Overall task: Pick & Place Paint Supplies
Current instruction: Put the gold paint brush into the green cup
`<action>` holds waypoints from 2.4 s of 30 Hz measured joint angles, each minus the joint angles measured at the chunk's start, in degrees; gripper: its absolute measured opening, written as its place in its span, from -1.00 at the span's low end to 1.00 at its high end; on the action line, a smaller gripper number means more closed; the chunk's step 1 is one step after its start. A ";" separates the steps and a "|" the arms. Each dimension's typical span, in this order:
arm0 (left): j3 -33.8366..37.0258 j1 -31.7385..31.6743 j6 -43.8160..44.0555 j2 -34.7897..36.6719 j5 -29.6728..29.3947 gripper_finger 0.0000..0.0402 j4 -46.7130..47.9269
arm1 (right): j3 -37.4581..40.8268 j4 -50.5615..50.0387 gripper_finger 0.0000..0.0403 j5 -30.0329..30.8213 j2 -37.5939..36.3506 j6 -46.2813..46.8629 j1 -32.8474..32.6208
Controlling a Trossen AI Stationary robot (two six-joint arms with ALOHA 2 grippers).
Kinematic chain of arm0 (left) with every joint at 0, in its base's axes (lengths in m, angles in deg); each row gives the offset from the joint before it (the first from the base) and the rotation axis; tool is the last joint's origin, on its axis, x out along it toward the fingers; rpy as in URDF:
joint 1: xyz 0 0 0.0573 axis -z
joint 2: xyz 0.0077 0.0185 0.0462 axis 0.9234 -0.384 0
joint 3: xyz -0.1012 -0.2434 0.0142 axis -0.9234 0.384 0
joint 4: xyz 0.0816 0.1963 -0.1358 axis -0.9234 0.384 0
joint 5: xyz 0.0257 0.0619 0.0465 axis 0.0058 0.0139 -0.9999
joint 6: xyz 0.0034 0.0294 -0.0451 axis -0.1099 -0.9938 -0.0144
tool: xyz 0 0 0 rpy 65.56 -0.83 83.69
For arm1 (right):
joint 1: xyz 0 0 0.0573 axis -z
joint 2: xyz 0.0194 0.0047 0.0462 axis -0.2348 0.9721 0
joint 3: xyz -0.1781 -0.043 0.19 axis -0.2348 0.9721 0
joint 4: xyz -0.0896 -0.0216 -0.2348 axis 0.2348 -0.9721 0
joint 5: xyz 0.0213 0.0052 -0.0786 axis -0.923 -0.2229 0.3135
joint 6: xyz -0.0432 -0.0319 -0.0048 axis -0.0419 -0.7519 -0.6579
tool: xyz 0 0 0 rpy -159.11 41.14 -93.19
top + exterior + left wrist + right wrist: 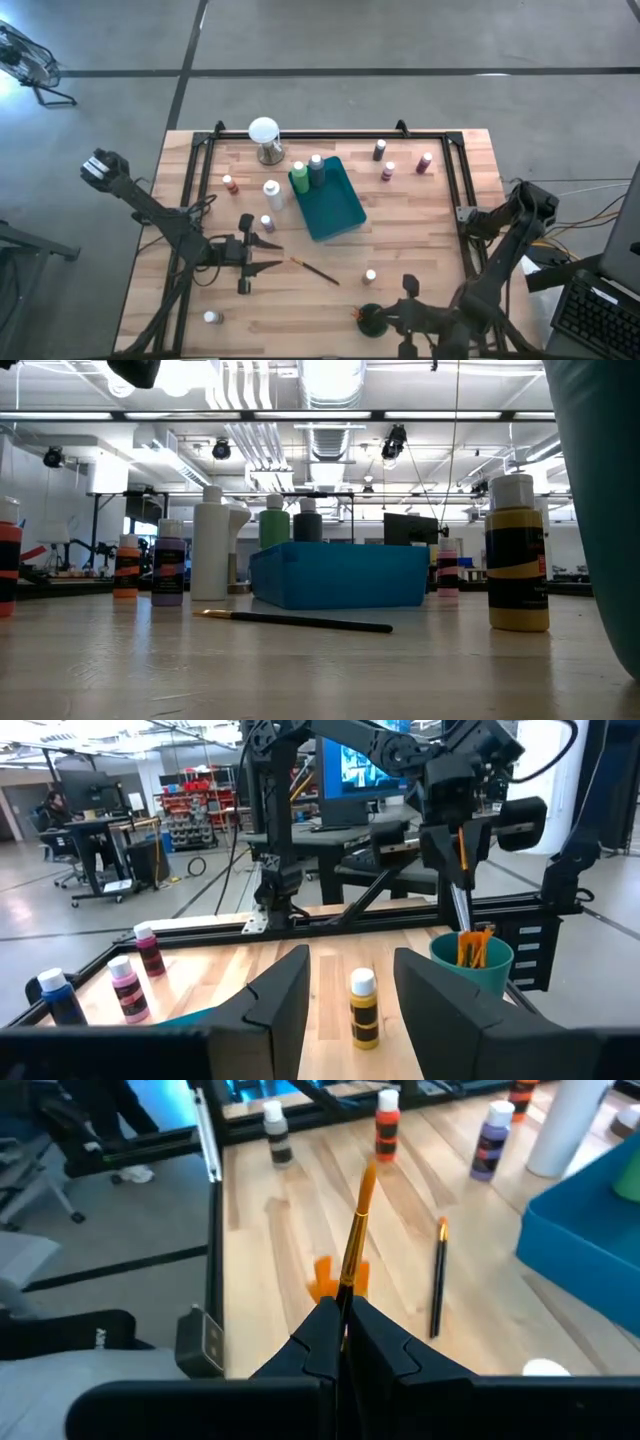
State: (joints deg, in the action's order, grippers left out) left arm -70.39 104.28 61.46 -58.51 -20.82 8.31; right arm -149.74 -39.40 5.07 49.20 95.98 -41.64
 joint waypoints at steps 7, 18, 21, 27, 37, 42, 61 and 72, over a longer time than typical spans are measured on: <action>0.00 -0.02 0.00 0.00 0.03 -0.24 0.03 | 0.00 -3.51 -0.96 0.03 2.20 5.00 0.12; 0.00 -0.02 0.02 0.00 0.01 -0.24 -0.08 | 0.44 -4.34 -0.96 -1.11 4.88 8.86 0.11; 0.00 -0.02 0.02 0.00 0.00 -0.23 -0.08 | 0.44 -4.23 -0.96 -2.62 5.78 9.73 0.13; 0.00 -0.04 0.02 0.00 -0.01 -0.23 -0.09 | 0.48 -4.29 -0.96 -3.86 6.93 10.57 0.37; 0.00 -0.04 0.02 0.00 -0.02 -0.23 -0.08 | 0.50 -4.34 -0.96 -5.15 7.18 10.87 0.76; 0.02 -0.04 0.02 0.00 -0.02 -0.23 -0.08 | 0.52 -4.37 -0.96 -6.52 7.28 10.65 1.42; 0.04 -0.04 0.02 0.02 -0.02 -0.23 1.47 | 0.19 -5.47 -0.61 -9.48 6.19 9.74 1.99; 0.04 -0.04 0.05 0.02 -0.02 -0.23 5.66 | -8.33 -22.25 -0.37 -9.30 1.72 7.84 1.73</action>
State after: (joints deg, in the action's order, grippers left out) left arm -70.34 104.24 61.51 -58.48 -20.83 13.97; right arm -158.07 -61.65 -4.23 50.92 103.82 -39.92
